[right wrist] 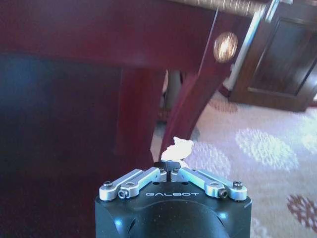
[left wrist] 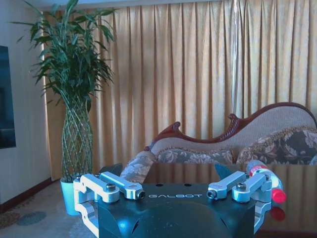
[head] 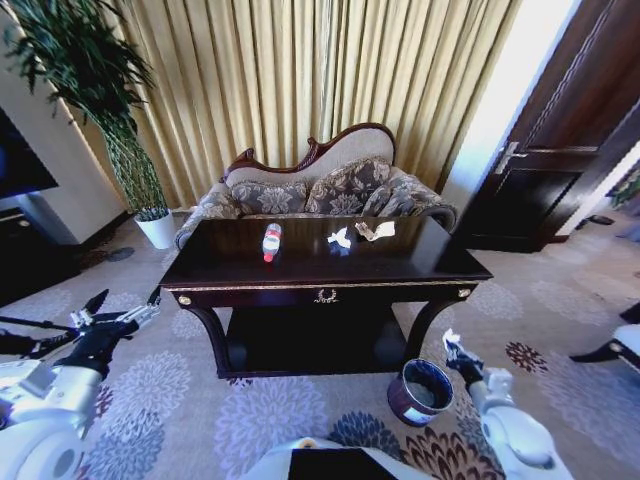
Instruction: Move to the front of the table and place the trash on the table into the trash bin.
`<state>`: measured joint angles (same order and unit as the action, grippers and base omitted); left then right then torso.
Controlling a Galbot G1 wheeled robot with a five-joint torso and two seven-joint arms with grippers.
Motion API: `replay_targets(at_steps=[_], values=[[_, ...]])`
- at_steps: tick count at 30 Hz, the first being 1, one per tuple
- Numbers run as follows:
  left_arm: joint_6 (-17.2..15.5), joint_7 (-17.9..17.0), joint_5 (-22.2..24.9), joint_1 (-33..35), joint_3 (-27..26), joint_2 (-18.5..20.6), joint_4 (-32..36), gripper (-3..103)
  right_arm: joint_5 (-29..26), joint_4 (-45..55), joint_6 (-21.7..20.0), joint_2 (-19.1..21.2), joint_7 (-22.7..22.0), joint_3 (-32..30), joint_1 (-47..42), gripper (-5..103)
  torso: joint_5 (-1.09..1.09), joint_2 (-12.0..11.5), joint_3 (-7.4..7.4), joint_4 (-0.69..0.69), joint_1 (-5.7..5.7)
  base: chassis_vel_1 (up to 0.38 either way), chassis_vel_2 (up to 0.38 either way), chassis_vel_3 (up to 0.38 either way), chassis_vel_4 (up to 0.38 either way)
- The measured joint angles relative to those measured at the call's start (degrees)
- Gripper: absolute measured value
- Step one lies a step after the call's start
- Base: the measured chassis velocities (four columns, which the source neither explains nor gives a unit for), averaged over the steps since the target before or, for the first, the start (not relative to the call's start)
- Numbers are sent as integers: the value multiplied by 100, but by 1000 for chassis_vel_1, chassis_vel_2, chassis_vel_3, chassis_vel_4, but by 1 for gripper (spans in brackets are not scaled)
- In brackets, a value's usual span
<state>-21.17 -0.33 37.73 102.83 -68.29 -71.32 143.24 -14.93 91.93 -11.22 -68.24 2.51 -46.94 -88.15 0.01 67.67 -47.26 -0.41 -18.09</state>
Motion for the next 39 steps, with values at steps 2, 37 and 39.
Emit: replay_targets(at_steps=[2,37,39], values=[[-1,6,2,-9,-10,-7,0,100,54,-155,-13,12,3,23,95,0,0,0,0,0,0,0,0,0,0],[69,165,-85,170,29,-154,0,100,968,-2416,434,-159,-257,85,1141,69,-1,0,1,-2,1,0,0,0,0],[71,166,-83,170,29,-150,0,100,953,-2398,433,-163,-252,84,1125,74,-2,0,1,-2,1,0,0,0,0]])
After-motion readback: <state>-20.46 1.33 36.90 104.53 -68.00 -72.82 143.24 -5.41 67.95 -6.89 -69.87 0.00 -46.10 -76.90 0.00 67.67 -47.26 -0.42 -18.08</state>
